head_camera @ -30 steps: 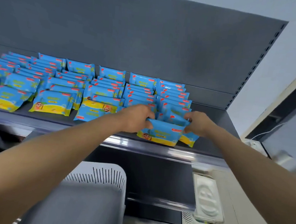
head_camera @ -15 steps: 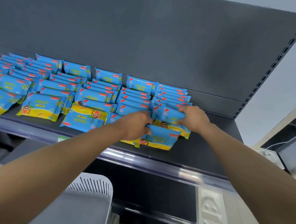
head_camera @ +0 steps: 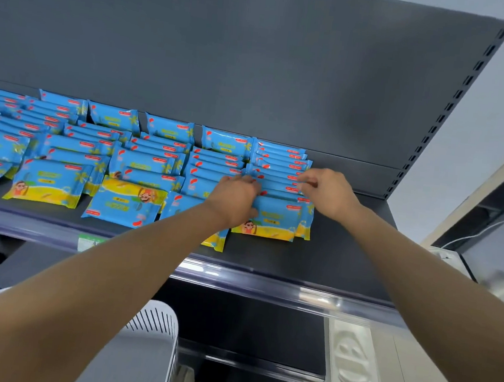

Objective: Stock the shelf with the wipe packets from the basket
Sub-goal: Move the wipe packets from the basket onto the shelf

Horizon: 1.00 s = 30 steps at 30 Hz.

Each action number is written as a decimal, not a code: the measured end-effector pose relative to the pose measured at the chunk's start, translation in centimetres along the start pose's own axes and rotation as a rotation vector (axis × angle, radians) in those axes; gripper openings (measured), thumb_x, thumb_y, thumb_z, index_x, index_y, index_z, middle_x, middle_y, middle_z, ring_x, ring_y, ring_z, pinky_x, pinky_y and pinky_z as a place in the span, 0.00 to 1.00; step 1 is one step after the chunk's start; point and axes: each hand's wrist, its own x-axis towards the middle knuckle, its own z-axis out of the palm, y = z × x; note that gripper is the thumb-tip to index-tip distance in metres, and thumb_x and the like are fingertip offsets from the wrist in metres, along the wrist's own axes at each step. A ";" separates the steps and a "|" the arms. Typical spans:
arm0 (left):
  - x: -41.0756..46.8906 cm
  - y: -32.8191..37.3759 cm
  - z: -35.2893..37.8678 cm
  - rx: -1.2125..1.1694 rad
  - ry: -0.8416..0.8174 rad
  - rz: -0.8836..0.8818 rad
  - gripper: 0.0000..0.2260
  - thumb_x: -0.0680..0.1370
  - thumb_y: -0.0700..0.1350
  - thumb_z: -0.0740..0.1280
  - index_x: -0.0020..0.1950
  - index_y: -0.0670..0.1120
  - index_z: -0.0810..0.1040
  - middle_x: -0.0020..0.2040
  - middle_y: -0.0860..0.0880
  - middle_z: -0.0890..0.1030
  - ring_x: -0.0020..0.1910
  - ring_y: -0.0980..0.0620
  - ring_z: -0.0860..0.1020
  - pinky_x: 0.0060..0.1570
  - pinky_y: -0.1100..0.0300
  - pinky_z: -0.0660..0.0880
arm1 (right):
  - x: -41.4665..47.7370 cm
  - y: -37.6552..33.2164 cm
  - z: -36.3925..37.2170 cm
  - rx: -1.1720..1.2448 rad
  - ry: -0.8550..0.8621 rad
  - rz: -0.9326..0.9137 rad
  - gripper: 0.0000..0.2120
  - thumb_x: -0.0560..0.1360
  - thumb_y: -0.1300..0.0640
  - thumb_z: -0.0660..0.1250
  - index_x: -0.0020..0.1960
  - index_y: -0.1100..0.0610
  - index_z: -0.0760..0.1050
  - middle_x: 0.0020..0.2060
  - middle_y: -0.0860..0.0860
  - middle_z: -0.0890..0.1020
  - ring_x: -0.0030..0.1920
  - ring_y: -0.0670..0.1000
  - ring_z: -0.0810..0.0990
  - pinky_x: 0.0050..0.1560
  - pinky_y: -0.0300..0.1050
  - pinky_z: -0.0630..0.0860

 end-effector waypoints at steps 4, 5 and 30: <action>0.0 0.1 0.9 0.132 0.028 0.007 0.24 0.74 0.52 0.67 0.66 0.44 0.66 0.62 0.45 0.70 0.62 0.45 0.68 0.60 0.51 0.64 | -0.6 -1.1 0.0 0.017 0.053 -0.017 0.13 0.77 0.54 0.64 0.59 0.55 0.77 0.54 0.53 0.82 0.53 0.55 0.79 0.57 0.54 0.75; -0.1 0.1 1.0 0.146 0.031 0.011 0.25 0.74 0.53 0.67 0.66 0.44 0.65 0.63 0.45 0.70 0.63 0.45 0.67 0.61 0.51 0.64 | -0.8 -1.4 0.2 0.023 0.054 -0.023 0.13 0.77 0.54 0.64 0.59 0.56 0.77 0.53 0.53 0.82 0.52 0.54 0.79 0.56 0.53 0.75; -16.0 -18.3 -8.4 0.122 0.444 -0.159 0.22 0.71 0.48 0.72 0.62 0.42 0.73 0.56 0.42 0.74 0.57 0.40 0.71 0.54 0.51 0.63 | -1.1 -23.0 7.3 -0.183 0.118 -0.434 0.18 0.76 0.53 0.64 0.65 0.56 0.72 0.61 0.54 0.76 0.63 0.58 0.71 0.63 0.51 0.67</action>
